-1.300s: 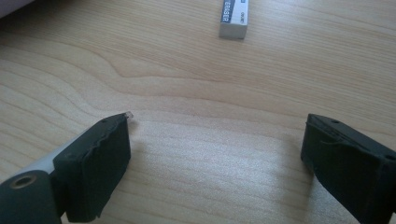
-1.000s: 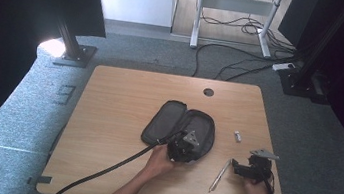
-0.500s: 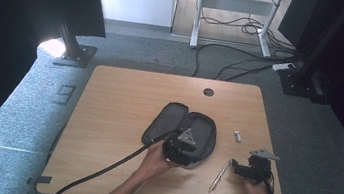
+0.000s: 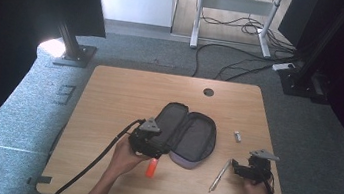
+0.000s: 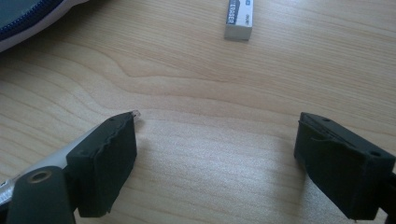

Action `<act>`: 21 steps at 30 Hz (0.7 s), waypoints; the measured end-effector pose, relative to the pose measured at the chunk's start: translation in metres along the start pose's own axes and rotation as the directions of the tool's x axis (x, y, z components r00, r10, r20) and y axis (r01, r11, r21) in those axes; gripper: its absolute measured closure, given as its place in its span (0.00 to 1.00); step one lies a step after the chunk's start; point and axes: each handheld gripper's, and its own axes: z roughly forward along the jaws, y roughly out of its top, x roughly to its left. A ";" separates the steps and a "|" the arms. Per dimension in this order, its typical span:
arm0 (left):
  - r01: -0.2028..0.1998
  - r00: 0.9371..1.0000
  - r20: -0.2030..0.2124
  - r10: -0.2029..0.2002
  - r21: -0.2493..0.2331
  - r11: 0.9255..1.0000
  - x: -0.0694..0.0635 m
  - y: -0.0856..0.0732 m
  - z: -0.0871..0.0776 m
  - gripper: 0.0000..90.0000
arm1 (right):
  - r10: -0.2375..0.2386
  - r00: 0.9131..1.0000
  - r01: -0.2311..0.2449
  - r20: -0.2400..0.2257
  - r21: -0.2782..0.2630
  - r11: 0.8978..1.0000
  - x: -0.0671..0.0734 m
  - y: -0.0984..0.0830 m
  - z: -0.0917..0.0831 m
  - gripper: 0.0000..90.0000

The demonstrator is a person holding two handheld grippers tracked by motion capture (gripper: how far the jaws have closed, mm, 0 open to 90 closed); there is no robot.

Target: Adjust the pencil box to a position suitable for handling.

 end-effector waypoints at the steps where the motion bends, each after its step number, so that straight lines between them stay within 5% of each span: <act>1: 0.014 1.000 -0.012 -0.014 -0.004 1.000 0.004 -0.009 -0.008 0.21 | 0.000 1.000 0.000 0.000 0.000 1.000 0.000 0.000 0.000 0.14; 12: 0.042 0.990 -0.131 -0.042 -0.004 0.999 0.016 -0.045 -0.036 0.14 | 0.000 1.000 0.000 0.000 0.000 1.000 0.000 0.000 0.000 0.14; 21: 0.102 0.980 -0.170 -0.106 -0.037 0.994 0.030 -0.066 -0.050 0.08 | 0.000 1.000 0.000 0.000 0.000 1.000 0.000 0.000 0.000 0.14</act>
